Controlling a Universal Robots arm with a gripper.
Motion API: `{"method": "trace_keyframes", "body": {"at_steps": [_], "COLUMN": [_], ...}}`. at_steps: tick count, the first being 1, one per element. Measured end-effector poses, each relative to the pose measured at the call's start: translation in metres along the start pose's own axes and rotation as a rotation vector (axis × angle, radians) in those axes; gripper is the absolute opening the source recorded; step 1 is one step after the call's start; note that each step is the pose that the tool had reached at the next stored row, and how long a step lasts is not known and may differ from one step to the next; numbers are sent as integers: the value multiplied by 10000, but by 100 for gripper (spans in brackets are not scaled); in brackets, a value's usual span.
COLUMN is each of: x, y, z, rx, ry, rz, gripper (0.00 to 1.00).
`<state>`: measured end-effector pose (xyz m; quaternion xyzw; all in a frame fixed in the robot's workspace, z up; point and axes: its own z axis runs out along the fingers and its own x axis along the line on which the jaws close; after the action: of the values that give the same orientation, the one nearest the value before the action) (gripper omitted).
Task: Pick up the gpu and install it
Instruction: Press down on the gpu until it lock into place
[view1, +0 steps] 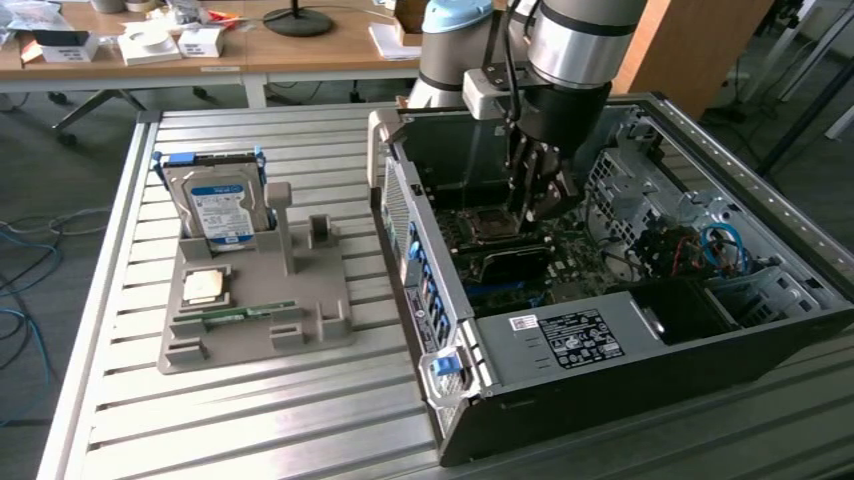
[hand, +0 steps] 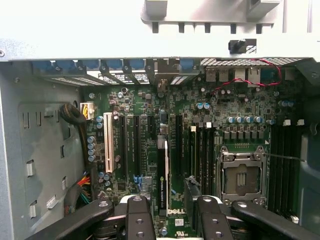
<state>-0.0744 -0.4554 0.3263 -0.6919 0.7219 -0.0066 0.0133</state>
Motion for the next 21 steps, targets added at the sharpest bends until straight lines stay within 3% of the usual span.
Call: {"method": "trace_keyframes", "body": {"at_steps": [3, 10, 21], "x": [0, 0, 0], "y": [0, 0, 0], "z": [0, 0, 0], "rx": [0, 0, 0], "ry": [0, 0, -1], "rz": [0, 0, 0], "gripper": [38, 11, 11]}}
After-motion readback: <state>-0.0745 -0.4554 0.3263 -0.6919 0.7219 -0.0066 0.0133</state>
